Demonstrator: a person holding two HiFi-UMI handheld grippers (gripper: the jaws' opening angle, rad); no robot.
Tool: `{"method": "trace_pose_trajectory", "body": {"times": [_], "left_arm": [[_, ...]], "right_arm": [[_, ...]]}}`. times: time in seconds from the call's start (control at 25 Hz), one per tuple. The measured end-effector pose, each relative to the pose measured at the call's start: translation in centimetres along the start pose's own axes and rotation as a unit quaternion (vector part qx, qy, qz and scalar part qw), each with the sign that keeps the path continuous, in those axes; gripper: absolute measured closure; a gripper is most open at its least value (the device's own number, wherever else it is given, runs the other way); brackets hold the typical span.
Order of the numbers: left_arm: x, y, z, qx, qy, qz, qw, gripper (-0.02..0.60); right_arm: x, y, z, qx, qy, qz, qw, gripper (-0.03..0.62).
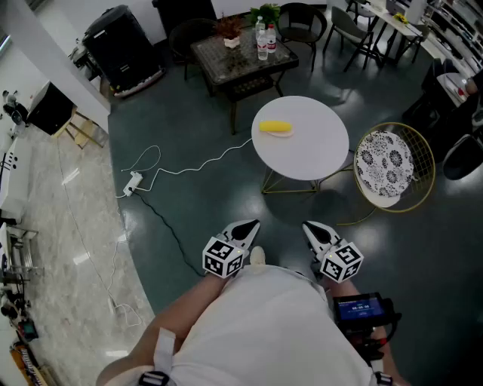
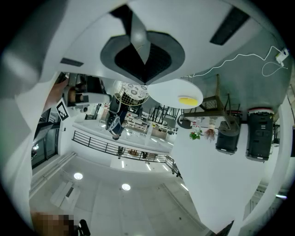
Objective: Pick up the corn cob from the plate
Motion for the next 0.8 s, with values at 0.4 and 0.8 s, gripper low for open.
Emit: {"method": "trace_pose_trajectory", "body": {"times": [0.4,0.8], "left_arm": [[-0.6,-1.1,-0.1,0.013,-0.013,-0.013,0.9998,0.574],[-1.2,-1.4,-0.2,0.026,-0.003,-0.013,0.9996,0.574]], "right_arm": [[0.9,-0.6,-0.6,0.021,-0.023,0.016,0.999,0.585],[0.4,-0.5,0.0,0.018,-0.018,0.009,1.000,0.586]]}}
Point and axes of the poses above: the fingertips, and each gripper's own axes: z backward along the fingers, y to its left, x out of its top, the point moved 4 cm from there along z, backward along the fingers, and after that the axes turned 1 degree about -x, right-handed, at the moved point
